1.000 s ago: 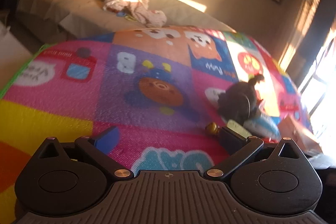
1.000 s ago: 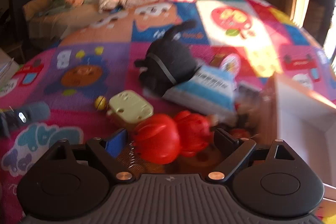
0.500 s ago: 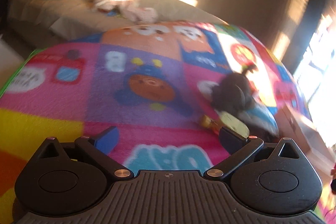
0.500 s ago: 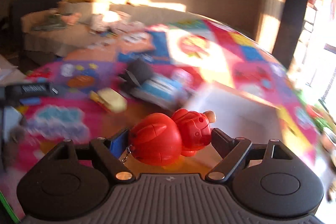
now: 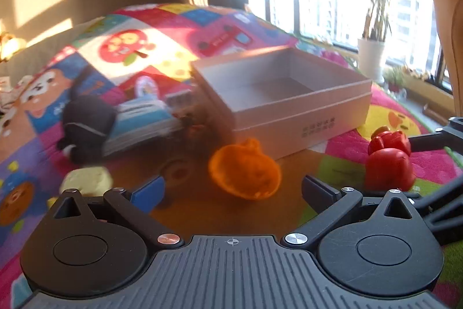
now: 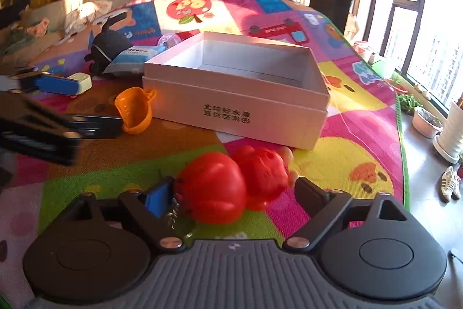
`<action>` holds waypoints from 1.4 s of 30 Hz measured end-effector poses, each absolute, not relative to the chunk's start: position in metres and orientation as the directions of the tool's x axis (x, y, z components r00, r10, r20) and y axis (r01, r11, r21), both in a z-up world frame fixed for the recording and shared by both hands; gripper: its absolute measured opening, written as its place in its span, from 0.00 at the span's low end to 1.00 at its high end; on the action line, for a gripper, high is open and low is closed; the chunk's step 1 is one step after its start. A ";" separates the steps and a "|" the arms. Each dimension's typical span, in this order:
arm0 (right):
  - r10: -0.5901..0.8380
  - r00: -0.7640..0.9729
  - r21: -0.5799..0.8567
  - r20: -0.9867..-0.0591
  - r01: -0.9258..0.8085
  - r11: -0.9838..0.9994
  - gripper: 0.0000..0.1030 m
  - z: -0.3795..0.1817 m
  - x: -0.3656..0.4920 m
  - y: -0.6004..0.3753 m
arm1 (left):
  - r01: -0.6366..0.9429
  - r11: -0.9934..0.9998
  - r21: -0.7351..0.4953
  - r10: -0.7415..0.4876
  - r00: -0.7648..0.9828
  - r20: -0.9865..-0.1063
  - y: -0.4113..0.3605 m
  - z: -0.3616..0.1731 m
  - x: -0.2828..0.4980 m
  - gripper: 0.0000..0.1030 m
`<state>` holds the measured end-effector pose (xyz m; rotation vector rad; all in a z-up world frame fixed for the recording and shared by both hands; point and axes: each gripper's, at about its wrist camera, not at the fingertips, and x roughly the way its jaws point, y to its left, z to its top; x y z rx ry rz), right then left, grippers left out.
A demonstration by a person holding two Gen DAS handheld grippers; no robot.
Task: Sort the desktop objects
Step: 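Grasp the orange cup toy with the left tool while the right tool holds the red toy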
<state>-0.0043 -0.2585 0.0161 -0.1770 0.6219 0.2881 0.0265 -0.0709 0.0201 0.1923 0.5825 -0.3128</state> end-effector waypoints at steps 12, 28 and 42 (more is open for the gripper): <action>0.254 0.777 -0.017 -0.576 -0.322 0.947 0.98 0.018 -0.007 -0.267 | 0.320 0.932 0.171 -0.153 0.774 -0.615 -0.081 0.009 0.048 0.58; 0.237 0.769 -0.080 -0.594 -0.350 0.933 1.00 0.016 -0.008 -0.254 | 0.468 0.879 0.087 -0.302 0.689 -0.659 -0.059 0.015 -0.024 0.81; 0.224 0.768 -0.070 -0.600 -0.330 0.941 0.81 0.021 -0.011 -0.260 | 0.485 0.870 0.091 -0.316 0.689 -0.652 -0.088 0.006 -0.010 0.84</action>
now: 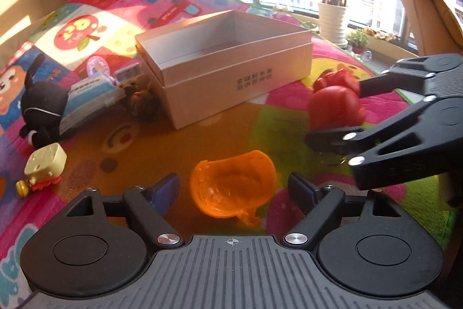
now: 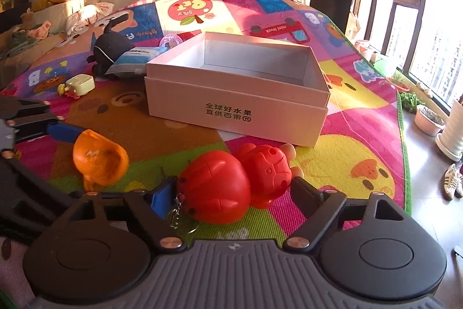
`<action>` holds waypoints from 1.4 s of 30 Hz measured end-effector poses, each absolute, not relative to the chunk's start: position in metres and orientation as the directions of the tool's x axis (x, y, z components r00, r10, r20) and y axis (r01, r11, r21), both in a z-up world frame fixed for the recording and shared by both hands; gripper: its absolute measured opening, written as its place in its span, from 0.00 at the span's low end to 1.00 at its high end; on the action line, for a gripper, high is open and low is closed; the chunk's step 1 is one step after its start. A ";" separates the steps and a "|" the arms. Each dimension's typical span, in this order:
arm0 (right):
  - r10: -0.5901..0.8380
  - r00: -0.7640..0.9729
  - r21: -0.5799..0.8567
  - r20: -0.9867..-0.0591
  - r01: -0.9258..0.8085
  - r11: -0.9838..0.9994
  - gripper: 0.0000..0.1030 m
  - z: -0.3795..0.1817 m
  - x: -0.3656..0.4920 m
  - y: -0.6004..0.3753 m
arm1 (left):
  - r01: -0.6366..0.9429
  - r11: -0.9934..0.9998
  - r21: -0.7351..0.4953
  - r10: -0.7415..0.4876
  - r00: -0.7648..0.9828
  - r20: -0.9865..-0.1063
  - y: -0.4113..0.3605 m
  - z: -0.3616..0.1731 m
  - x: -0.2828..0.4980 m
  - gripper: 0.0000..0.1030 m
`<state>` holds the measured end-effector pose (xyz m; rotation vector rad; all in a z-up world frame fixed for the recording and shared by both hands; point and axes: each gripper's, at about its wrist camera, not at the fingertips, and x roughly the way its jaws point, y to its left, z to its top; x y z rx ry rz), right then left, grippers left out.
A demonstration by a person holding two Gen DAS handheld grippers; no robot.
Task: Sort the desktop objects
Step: 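Grasp the orange cup toy with the left tool while the right tool holds the red toy, then drop the red toy into the white box with the right tool while the left drops the orange cup in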
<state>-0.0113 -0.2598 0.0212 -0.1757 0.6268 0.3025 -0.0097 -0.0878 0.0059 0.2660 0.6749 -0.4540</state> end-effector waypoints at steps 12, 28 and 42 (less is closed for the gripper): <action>0.275 0.787 -0.100 -0.552 -0.391 0.915 0.81 0.083 -0.038 -0.283 | 0.451 0.875 0.174 -0.310 0.800 -0.515 -0.083 0.060 -0.028 0.60; 0.161 0.928 -0.366 -0.337 -0.287 0.885 0.81 0.137 0.063 -0.265 | 0.392 0.909 0.140 -0.290 0.839 -0.461 -0.106 0.062 0.110 0.71; 0.137 0.765 -0.400 -0.629 -0.470 0.787 0.81 0.065 0.149 -0.231 | 0.266 0.963 0.039 -0.207 0.825 -0.525 -0.006 0.036 0.037 0.92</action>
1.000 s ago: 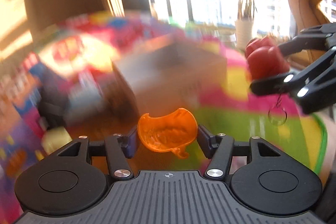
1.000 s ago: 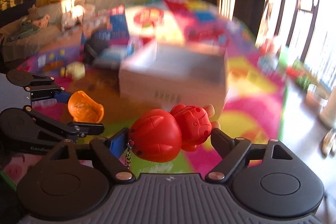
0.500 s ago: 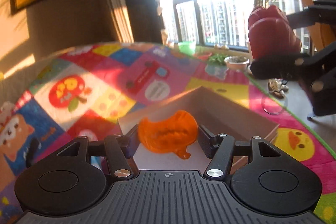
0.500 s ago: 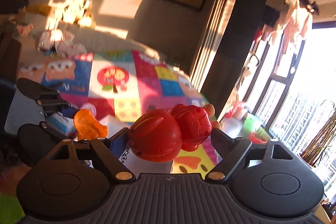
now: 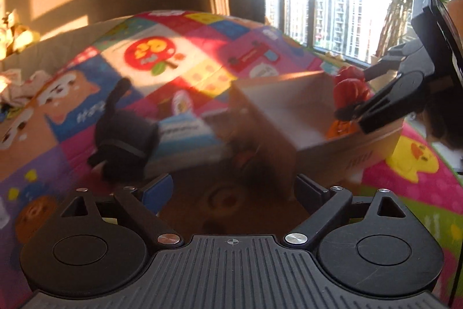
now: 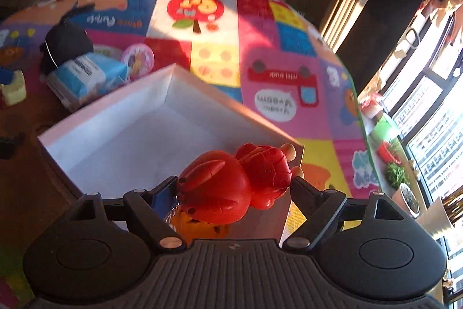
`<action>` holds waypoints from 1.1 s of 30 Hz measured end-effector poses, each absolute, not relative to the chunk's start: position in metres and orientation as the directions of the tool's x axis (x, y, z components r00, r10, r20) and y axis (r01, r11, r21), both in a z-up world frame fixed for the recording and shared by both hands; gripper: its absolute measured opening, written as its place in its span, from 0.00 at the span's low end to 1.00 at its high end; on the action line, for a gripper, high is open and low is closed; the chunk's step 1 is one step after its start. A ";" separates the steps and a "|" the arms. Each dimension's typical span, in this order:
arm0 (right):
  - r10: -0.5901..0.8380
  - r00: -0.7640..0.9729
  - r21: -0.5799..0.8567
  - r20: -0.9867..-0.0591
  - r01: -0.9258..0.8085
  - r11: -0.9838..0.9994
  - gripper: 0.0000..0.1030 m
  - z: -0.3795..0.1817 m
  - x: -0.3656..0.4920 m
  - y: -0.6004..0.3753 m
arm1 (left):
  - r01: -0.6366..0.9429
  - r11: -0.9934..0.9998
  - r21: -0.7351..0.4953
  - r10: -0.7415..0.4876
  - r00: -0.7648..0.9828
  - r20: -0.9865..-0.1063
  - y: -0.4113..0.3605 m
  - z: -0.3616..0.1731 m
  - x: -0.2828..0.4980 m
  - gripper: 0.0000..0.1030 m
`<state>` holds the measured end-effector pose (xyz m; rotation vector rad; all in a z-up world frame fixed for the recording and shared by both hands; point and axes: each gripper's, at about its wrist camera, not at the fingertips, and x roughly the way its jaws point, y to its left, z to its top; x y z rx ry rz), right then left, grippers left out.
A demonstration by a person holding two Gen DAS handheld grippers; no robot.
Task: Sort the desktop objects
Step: 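Drop the red toy into the white box with the right tool while the left drops the orange cup in, then open the right tool and withdraw it from the box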
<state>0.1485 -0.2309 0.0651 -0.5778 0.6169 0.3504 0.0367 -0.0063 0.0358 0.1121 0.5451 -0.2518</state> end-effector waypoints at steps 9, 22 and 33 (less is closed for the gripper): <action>0.156 0.728 -0.328 -0.667 -0.475 0.817 0.81 0.075 0.168 -0.213 | 0.159 0.986 -0.043 -0.154 0.808 -0.569 0.027 0.023 0.029 0.93; 0.279 0.793 -0.426 -0.542 -0.545 0.722 0.51 0.084 0.098 -0.130 | -0.069 0.997 -0.026 0.044 0.832 -0.553 0.077 0.015 0.011 0.97; 0.162 0.868 -0.719 -0.470 -0.483 0.500 0.40 0.003 0.065 -0.031 | -0.195 0.958 -0.212 0.065 0.863 -0.501 0.113 0.017 -0.002 0.98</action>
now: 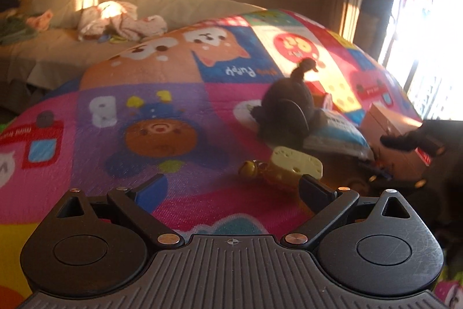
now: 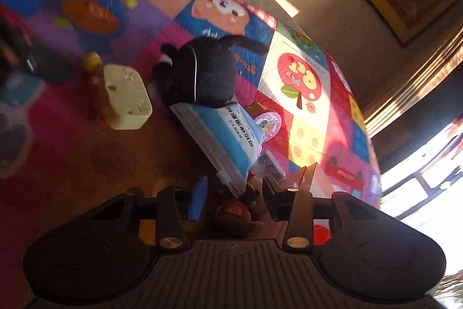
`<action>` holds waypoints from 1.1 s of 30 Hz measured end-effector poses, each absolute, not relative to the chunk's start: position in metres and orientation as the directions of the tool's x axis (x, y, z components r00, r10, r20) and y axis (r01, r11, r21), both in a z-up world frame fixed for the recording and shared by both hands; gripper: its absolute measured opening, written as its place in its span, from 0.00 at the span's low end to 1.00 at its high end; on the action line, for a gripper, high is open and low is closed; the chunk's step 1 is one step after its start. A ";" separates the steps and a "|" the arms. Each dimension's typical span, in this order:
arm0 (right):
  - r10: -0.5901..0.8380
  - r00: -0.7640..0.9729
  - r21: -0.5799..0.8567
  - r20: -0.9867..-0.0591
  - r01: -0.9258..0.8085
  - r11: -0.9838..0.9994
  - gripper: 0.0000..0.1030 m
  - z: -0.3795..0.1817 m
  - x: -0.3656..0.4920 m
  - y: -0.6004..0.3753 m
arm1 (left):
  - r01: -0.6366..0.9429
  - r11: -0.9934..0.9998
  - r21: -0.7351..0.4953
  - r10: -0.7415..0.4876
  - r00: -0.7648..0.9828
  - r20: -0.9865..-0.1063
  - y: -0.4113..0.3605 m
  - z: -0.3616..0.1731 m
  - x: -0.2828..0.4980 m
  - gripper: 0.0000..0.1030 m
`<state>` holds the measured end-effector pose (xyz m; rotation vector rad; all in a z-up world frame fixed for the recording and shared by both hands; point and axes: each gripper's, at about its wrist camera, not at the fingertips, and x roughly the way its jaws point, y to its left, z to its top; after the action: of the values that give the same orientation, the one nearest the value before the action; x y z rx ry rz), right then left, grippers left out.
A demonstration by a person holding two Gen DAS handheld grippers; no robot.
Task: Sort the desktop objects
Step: 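Open the right tool and withdraw it from the box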
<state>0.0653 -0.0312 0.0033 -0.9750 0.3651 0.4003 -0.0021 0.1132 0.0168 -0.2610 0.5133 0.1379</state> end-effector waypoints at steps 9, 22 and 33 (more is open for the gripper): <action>0.054 0.860 -0.714 -0.507 -0.454 0.534 0.25 -0.008 0.086 -0.022 | -0.202 0.941 -0.272 0.041 0.864 -0.501 0.122 0.015 -0.003 0.98; 0.128 0.800 -0.617 -0.586 -0.543 0.570 0.22 0.013 0.008 -0.109 | -0.191 0.955 -0.227 0.049 0.857 -0.513 0.113 0.014 -0.001 0.98; 0.162 0.855 -0.218 -0.493 -0.302 0.928 0.80 0.068 0.034 -0.222 | -0.190 0.970 -0.152 0.083 0.846 -0.527 0.101 0.015 0.002 0.99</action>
<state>0.0341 -0.2221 0.0676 -0.2948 0.4890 0.2477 0.0015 0.1011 0.0147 -0.2025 0.5451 0.1449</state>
